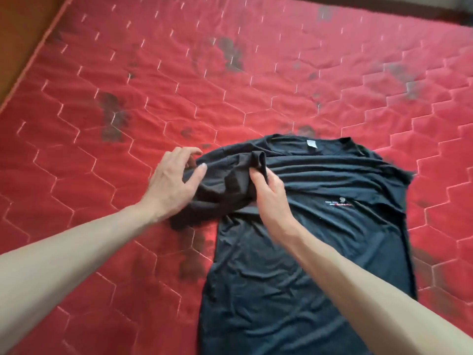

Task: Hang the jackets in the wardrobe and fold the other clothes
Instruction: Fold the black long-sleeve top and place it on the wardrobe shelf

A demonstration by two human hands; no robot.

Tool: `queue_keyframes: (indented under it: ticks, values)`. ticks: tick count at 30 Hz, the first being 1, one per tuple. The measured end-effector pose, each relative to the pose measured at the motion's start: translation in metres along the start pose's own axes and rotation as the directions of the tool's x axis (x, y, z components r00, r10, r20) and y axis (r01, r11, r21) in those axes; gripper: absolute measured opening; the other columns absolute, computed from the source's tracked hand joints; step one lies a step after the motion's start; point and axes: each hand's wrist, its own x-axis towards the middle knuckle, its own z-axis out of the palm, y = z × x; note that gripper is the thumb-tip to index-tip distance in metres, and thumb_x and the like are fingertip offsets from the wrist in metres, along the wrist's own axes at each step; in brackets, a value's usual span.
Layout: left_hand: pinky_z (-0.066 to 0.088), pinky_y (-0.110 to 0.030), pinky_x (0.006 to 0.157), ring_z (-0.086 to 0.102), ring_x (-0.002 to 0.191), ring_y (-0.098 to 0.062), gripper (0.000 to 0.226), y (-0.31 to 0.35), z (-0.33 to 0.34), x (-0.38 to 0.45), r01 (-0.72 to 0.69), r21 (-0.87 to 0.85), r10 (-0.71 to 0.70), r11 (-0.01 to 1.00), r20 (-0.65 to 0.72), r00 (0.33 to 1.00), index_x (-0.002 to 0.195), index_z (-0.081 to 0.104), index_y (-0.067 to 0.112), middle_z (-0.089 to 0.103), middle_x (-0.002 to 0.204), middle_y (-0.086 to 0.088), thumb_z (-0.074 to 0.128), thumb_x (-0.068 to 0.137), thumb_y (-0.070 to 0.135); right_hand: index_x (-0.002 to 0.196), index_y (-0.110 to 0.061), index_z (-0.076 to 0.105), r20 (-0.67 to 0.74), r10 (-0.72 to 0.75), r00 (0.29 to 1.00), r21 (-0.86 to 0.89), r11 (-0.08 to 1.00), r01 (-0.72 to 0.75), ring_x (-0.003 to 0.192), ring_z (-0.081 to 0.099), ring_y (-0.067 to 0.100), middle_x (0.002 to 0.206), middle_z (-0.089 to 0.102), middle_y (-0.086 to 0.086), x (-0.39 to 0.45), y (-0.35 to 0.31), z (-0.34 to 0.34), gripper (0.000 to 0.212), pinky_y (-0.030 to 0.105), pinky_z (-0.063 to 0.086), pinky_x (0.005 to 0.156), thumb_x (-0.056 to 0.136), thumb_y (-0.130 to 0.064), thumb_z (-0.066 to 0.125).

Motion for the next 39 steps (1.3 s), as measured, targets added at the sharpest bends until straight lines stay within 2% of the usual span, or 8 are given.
queue_keyframes:
  ticks: [5,12,17,24,26,30,35,39]
  values:
    - [0.049,-0.035,0.094,0.065,0.097,-0.010,0.060,0.062,0.068,0.033,0.040,-0.044,-0.016,0.998,0.450,0.893,0.118,0.061,0.038,0.072,0.101,0.014,0.035,0.086,0.081,0.091,-0.020,0.079,-0.033,0.049,0.998,0.131,0.990,-0.044,0.082,0.075,0.022,0.091,0.078,0.009,0.021,-0.033,-0.106,0.009,0.039,0.062,0.072,0.094,-0.025,0.072]
    - [0.045,-0.035,0.077,0.064,0.082,-0.020,0.053,0.065,0.129,0.053,-0.105,0.240,-0.052,0.965,0.569,0.821,0.105,0.056,0.038,0.061,0.077,0.011,0.033,0.089,0.084,0.091,-0.016,0.073,-0.323,0.125,0.938,0.119,0.989,-0.091,0.070,0.071,0.010,0.082,0.077,-0.002,0.049,-0.046,-0.247,0.016,0.027,0.058,0.066,0.102,-0.014,0.060]
    - [0.050,-0.040,0.076,0.070,0.092,-0.036,0.044,0.053,0.135,0.062,-0.279,0.382,-0.002,0.881,0.593,0.805,0.125,0.040,0.028,0.072,0.095,-0.009,0.039,0.101,0.065,0.104,-0.013,0.074,-0.418,0.173,0.892,-0.055,0.975,-0.215,0.098,0.064,0.017,0.105,0.072,0.008,0.051,-0.012,-0.306,0.018,0.046,0.053,0.091,0.100,-0.015,0.057]
    - [0.050,-0.047,0.075,0.054,0.097,-0.034,0.019,0.058,0.112,0.076,-0.375,0.402,0.242,0.835,0.344,0.907,0.092,0.063,0.008,0.058,0.101,-0.011,0.070,0.092,0.026,0.102,-0.009,0.071,-0.475,-0.086,0.876,-0.399,0.908,-0.127,0.074,0.057,-0.007,0.085,0.071,-0.011,0.040,0.037,-0.334,0.025,0.019,0.049,0.072,0.106,-0.028,0.056]
    - [0.046,-0.047,0.074,0.051,0.086,-0.032,0.017,0.062,0.103,0.090,-0.405,0.316,0.345,0.858,0.228,0.910,0.084,0.060,0.006,0.057,0.091,-0.011,0.068,0.091,0.019,0.103,-0.007,0.069,-0.467,-0.129,0.875,-0.483,0.866,-0.130,0.081,0.059,0.006,0.094,0.075,0.007,0.041,0.044,-0.341,0.025,0.037,0.052,0.080,0.105,-0.029,0.057]
    - [0.043,-0.035,0.080,0.051,0.087,-0.019,0.019,0.066,0.088,0.112,-0.241,0.199,0.200,0.950,0.206,0.958,0.089,0.050,0.017,0.059,0.072,-0.004,0.059,0.100,0.028,0.100,-0.004,0.065,-0.460,-0.172,0.871,-0.604,0.780,-0.165,0.090,0.064,0.036,0.096,0.072,0.017,0.054,0.049,-0.352,0.027,0.047,0.049,0.082,0.105,-0.029,0.055]
    - [0.032,-0.040,0.108,0.070,0.085,-0.037,0.023,0.055,0.090,0.138,-0.415,0.475,0.288,0.776,0.319,0.903,0.091,0.055,0.013,0.071,0.073,-0.017,0.059,0.104,0.031,0.104,-0.012,0.061,-0.487,-0.131,0.864,-0.739,0.589,-0.327,0.099,0.064,0.045,0.102,0.070,0.023,0.082,0.043,-0.358,0.028,0.048,0.048,0.083,0.102,-0.036,0.046]
    - [0.035,-0.051,0.103,0.066,0.080,-0.043,0.034,0.050,0.105,0.140,-0.354,0.662,0.228,0.660,0.273,0.935,0.082,0.059,0.006,0.064,0.069,-0.028,0.052,0.107,0.029,0.125,-0.010,0.056,-0.506,-0.082,0.859,-0.772,0.487,-0.408,0.109,0.062,0.051,0.117,0.067,0.031,0.096,0.048,-0.362,0.034,0.051,0.048,0.090,0.107,-0.036,0.045]
